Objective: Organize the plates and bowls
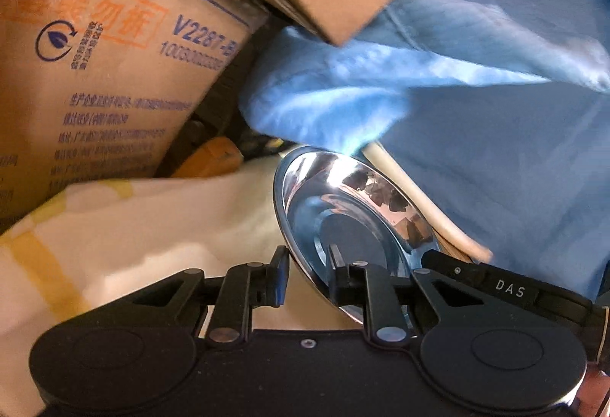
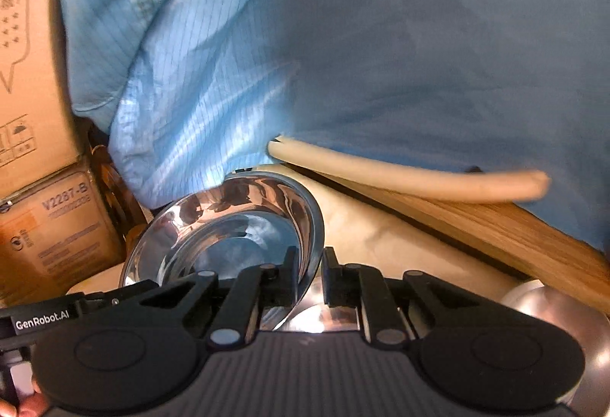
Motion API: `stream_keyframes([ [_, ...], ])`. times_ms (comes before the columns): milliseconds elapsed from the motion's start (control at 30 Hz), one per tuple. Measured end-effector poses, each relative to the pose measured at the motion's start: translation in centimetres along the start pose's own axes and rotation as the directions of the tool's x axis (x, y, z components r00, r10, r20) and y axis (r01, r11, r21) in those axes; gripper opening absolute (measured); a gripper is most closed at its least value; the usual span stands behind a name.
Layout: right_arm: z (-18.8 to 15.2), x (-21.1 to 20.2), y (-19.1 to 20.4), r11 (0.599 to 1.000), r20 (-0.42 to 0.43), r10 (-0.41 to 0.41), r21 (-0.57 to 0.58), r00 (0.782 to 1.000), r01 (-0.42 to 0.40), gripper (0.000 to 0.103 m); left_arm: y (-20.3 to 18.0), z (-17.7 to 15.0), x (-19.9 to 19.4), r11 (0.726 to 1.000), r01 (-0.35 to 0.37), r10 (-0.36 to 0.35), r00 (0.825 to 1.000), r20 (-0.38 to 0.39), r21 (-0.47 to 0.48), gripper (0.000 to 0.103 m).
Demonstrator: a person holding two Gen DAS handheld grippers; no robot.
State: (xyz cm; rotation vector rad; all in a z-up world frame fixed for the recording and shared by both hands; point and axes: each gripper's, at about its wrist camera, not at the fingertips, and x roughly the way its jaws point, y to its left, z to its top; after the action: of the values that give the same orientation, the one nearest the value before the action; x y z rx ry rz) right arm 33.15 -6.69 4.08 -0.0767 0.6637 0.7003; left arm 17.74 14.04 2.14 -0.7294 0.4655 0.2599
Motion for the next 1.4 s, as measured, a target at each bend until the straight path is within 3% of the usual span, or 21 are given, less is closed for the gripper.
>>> stream_keyframes([
  [300, -3.5, -5.8, 1.8, 0.999, 0.024, -0.034, 0.003, 0.999, 0.034, 0.015, -0.2, -2.7, -4.3, 0.996, 0.068, -0.064, 0.996, -0.066, 0.054, 0.021],
  [667, -9.5, -13.2, 4.2, 0.998, 0.035, -0.048, 0.041, 0.998, 0.047, 0.019, -0.2, -5.3, -8.3, 0.967, 0.128, -0.095, 0.983, -0.158, 0.221, 0.022],
  [1033, -13.6, -15.8, 3.9, 0.992, 0.003, -0.066, 0.112, 0.998, 0.065, 0.021, -0.6, -7.4, -9.0, 0.932, 0.157, -0.083, 0.97, -0.228, 0.326, 0.023],
  [1400, -15.5, -16.1, 3.2, 0.987, -0.031, -0.044, 0.156, 0.999, 0.048, 0.023, -1.6, -8.3, -9.5, 0.89, 0.149, -0.051, 0.971, -0.232, 0.43, 0.025],
])
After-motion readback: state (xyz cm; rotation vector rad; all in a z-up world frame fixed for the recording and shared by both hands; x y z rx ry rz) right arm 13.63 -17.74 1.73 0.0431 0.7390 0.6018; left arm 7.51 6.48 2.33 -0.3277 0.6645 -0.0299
